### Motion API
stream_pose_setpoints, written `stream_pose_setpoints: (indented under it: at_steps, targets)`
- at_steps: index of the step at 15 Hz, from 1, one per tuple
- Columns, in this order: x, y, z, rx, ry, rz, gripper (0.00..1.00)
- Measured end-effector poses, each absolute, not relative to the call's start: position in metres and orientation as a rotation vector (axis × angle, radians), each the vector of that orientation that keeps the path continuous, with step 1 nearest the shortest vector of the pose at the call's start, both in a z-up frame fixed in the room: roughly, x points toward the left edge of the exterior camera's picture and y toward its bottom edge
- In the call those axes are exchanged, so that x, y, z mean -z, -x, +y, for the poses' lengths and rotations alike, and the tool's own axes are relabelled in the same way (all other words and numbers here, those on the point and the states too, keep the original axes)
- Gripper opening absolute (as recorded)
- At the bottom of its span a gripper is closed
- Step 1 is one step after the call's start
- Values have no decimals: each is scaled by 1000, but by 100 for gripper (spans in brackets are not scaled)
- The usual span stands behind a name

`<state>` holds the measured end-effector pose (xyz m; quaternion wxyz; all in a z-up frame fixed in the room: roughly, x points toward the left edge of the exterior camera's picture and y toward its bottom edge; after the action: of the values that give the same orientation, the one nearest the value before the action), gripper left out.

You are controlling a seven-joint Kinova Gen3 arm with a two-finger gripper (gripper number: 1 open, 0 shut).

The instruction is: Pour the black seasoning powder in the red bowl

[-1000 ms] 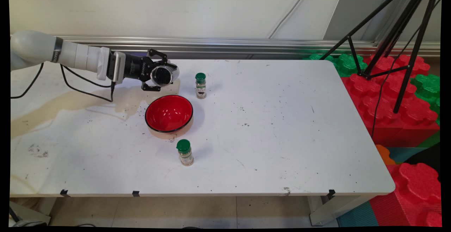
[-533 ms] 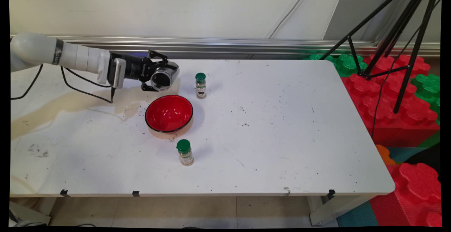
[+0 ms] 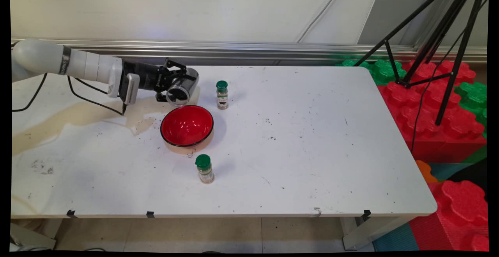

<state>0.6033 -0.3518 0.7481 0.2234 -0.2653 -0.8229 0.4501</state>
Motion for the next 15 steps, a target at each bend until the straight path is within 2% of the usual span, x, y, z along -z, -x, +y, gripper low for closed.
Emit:
stream_pose_setpoints:
  at_steps: [15]
  targets:
    - [-751,-591,-342,-1355,1063,-2216,0]
